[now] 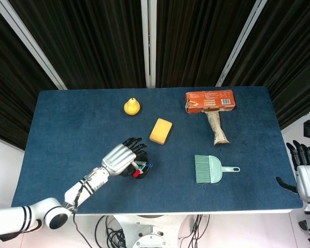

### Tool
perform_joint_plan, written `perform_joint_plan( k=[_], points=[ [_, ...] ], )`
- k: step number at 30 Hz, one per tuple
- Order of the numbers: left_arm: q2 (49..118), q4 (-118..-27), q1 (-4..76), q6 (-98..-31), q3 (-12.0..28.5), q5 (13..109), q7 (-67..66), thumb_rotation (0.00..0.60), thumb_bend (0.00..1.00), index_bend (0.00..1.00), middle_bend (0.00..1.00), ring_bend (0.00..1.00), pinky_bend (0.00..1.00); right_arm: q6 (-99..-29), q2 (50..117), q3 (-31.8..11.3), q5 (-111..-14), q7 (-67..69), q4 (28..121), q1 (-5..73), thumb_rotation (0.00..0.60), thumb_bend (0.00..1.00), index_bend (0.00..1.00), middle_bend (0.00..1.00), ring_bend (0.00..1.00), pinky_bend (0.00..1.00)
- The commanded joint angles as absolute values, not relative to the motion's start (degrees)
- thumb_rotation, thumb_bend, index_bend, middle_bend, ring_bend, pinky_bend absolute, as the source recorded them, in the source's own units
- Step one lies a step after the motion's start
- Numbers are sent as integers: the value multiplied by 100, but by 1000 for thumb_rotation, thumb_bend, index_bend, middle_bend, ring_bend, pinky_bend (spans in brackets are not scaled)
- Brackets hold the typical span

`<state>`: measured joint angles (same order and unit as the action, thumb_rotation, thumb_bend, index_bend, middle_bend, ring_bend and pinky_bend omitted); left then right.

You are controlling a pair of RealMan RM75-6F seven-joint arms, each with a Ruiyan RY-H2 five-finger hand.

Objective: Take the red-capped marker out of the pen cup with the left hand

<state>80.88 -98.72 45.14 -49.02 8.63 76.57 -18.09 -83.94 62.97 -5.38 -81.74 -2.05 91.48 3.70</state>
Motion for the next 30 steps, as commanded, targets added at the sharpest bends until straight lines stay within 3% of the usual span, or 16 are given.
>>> perform_joint_plan(
  k=[1,30],
  points=[
    [8110,-9839,4544,-4905,853,7640,-1785,600,244,271,130,0,115,-8375,6298,-535,-8166,-213,9151,377,600,89,0,0,0,0],
    [8323,-9746,4876,-4893,753,7554,-1751,600,260,315,140,0,114,-8274,6264,-533,-8047,-177,9180,378,600,100,0,0,0,0]
  ],
)
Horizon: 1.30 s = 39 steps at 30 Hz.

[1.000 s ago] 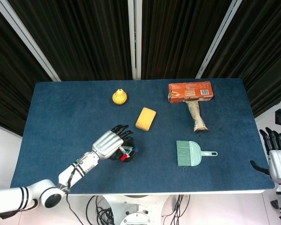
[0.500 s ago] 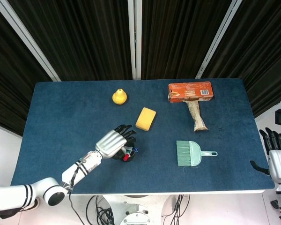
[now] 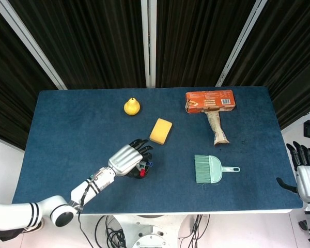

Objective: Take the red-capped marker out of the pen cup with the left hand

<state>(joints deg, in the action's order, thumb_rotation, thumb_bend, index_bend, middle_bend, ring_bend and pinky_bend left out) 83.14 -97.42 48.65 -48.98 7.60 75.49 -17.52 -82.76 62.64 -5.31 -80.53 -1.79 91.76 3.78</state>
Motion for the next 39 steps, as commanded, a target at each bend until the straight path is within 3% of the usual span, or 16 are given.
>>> perform_joint_plan(
  k=[1,10,39],
  points=[
    [8335,-9747,4889,-4888,747,7560,-1750,600,260,316,140,0,114,-8273,6263,-534,-8042,-174,9185,376,600,100,0,0,0,0],
    [8407,-9718,4937,-4919,711,7554,-1746,600,260,330,141,0,114,-8258,6265,-536,-8005,-140,9171,366,600,121,0,0,0,0],
    [8492,-9640,4982,-5005,631,7505,-1725,600,284,510,160,0,115,-8167,6247,-535,-7920,-109,9160,371,600,124,0,0,0,0]
  ],
)
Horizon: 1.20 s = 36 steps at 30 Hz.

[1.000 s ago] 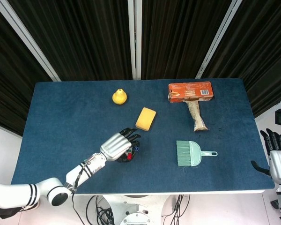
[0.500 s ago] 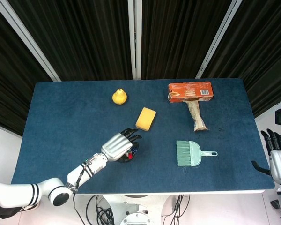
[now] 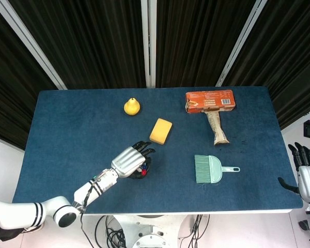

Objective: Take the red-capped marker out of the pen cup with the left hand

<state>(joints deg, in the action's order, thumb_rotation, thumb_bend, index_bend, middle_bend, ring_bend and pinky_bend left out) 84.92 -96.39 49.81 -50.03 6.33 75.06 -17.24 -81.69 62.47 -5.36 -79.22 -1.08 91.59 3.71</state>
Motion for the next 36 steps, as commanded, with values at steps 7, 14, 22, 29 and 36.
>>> perform_joint_plan(
  k=[7,14,22,29,36],
  points=[
    [8495,-9638,4993,-4989,604,7506,-1709,600,286,536,160,0,115,-8136,6238,-530,-7899,-131,9176,376,600,125,0,0,0,0],
    [8490,-9650,4992,-5011,595,7511,-1710,600,307,558,162,0,115,-8105,6221,-529,-7866,-138,9201,378,600,125,0,0,0,0],
    [8457,-9723,4965,-5092,602,7507,-1737,600,312,587,168,0,116,-8119,6210,-532,-7864,-133,9215,371,600,125,0,0,0,0],
    [8296,-9949,4925,-5162,617,7483,-1760,600,313,592,171,0,117,-8142,6196,-533,-7880,-145,9245,366,600,125,0,0,0,0],
    [7900,-10447,4863,-5201,703,7323,-1671,600,313,593,172,0,118,-8184,6178,-536,-7906,-180,9299,358,600,125,0,0,0,0]
  ],
)
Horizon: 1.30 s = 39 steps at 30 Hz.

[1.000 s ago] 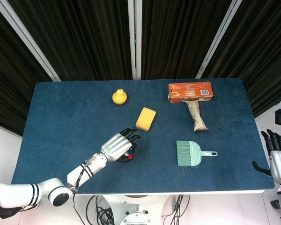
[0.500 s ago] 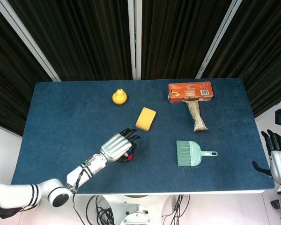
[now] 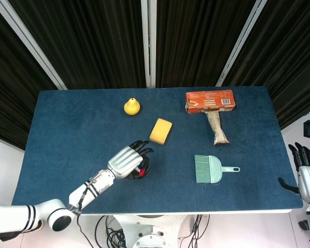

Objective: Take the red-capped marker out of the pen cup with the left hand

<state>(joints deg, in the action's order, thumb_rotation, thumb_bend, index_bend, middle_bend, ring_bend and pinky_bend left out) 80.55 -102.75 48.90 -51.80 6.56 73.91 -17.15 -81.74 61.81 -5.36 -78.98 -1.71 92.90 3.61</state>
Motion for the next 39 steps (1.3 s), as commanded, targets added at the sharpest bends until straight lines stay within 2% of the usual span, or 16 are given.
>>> perform_joint_plan(
  k=[1,15,22,26,32,39],
  points=[
    [7819,-10536,4851,-5222,726,7310,-1660,600,314,593,172,0,118,-8197,6177,-536,-7915,-188,9309,355,600,125,0,0,0,0],
    [6913,-11250,4525,-5863,1041,7212,-1547,600,321,598,179,0,119,-8315,6151,-527,-7977,-251,9399,310,600,126,0,0,0,0],
    [6698,-11121,4201,-6568,1295,7095,-1457,600,325,603,185,0,119,-8302,6150,-536,-7962,-307,9432,322,600,126,0,0,0,0],
    [6848,-10637,4057,-6963,1344,6915,-1824,600,334,608,194,0,119,-8288,6159,-538,-7950,-356,9446,333,600,126,0,0,0,0],
    [7091,-9808,3961,-6783,1338,6359,-1620,600,335,610,195,0,111,-8205,6207,-538,-7909,-428,9443,376,600,126,0,0,0,0],
    [7646,-8513,3868,-6593,1171,6250,-1332,600,340,612,204,0,109,-8208,6234,-569,-7837,-507,9463,385,600,136,0,0,0,0]
  ],
)
